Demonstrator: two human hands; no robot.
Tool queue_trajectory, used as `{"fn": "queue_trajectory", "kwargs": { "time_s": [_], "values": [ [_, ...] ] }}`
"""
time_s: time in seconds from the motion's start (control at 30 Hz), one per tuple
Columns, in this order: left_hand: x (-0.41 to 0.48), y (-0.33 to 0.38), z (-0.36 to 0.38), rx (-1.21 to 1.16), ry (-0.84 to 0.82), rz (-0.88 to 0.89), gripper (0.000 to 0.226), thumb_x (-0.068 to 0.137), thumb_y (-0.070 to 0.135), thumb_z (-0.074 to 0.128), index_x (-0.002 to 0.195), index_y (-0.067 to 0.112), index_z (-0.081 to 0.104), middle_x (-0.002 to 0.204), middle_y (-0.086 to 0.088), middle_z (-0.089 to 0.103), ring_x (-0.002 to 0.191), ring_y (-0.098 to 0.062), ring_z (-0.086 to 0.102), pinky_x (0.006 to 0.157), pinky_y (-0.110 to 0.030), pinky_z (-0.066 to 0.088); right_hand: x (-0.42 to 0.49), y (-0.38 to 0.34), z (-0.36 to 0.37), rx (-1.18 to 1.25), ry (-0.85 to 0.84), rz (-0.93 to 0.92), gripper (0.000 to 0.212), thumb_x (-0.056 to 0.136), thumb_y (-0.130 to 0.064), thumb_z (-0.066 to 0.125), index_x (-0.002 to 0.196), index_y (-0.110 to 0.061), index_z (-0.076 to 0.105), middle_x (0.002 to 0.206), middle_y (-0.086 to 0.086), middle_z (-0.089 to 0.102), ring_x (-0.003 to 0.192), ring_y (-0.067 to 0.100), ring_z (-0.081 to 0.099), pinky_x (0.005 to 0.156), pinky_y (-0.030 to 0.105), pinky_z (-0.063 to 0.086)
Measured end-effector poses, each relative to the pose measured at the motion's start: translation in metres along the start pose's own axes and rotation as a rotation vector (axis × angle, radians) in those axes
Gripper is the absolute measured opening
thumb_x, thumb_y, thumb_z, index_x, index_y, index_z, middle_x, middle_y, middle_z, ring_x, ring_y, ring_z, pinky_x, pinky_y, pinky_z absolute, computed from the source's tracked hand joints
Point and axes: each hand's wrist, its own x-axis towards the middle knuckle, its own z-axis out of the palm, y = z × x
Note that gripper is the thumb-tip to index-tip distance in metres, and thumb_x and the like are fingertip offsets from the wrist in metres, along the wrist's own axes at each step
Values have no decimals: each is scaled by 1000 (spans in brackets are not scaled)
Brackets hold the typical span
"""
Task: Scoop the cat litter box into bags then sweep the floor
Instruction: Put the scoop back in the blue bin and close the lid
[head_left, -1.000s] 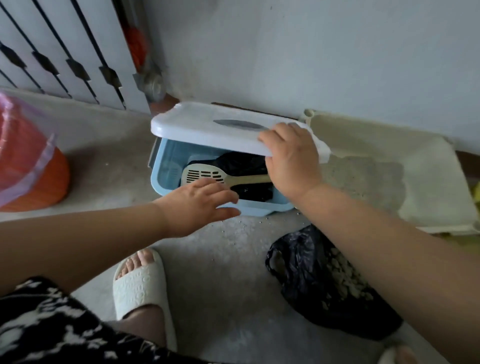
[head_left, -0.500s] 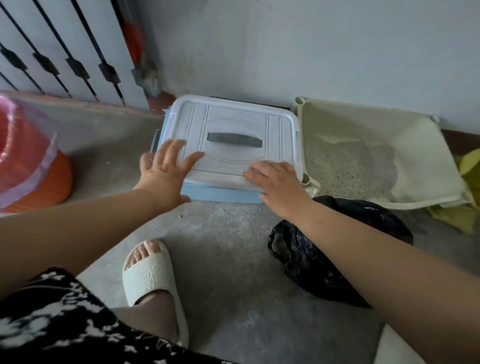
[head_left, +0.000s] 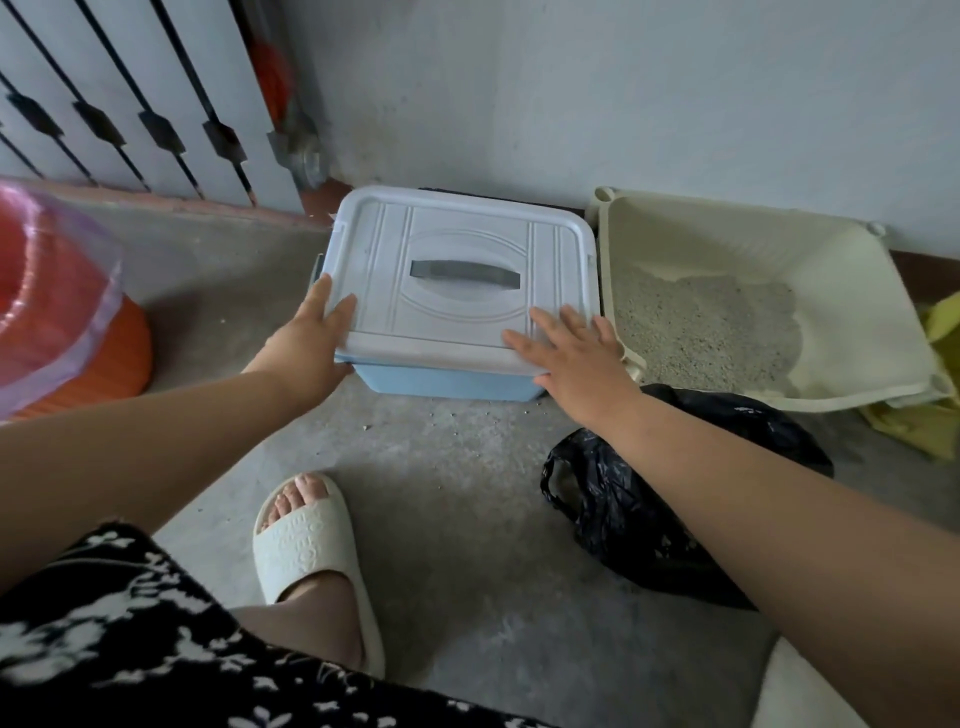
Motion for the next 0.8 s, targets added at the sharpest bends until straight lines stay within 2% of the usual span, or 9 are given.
{"fn": "queue_trajectory", "kwargs": {
  "time_s": [0.1,0.3,0.47,0.53,0.63,0.73,0.8],
  "values": [
    [-2,3,1,-39,13,-35,86,90,31,63,154,26,5,161,-7,-13,142,-35,28,113,-40,32,5,4,-1,17,-29,-31,67,99,-23,44,147,-48,4,161,-1,-6,146,32,-6,116,55,-3],
    [4,-7,3,-90,13,-42,88,86,35,66,154,22,12,161,-10,5,139,-36,32,114,-41,32,7,10,-8,37,-89,-57,71,98,-21,45,146,-50,2,160,-4,-6,147,29,-7,117,55,-2],
    [6,-11,2,42,-90,-25,88,92,32,59,153,22,-5,160,-14,-11,128,-40,47,104,-42,46,7,7,-12,66,-111,-47,76,96,-16,49,145,-51,4,159,-5,-4,147,27,-6,118,54,-2],
    [8,-12,-2,118,-118,-11,84,96,38,50,153,21,-9,159,-17,-13,122,-38,53,98,-42,50,8,6,-13,67,-118,-39,79,94,-14,51,145,-51,4,160,-6,-3,147,27,-6,118,53,-3],
    [10,-14,-3,206,-129,7,80,98,42,42,152,18,-11,158,-22,-10,118,-38,55,99,-44,50,7,5,-13,35,-99,-43,91,91,-3,53,145,-51,-2,160,-6,-7,147,27,-9,117,54,-4],
    [9,-18,-4,151,-135,3,82,96,36,48,153,17,-8,157,-22,-3,119,-39,53,102,-44,46,4,1,-11,7,-73,-33,100,84,9,49,147,-47,-5,159,-6,-15,146,26,-16,116,56,-5],
    [7,-16,-6,53,-133,12,86,92,27,57,154,17,-3,156,-19,5,118,-36,52,101,-39,47,5,-2,-11,84,-52,17,101,80,9,52,150,-41,-2,159,-4,-17,145,24,-19,116,56,-4]
  ]
}}
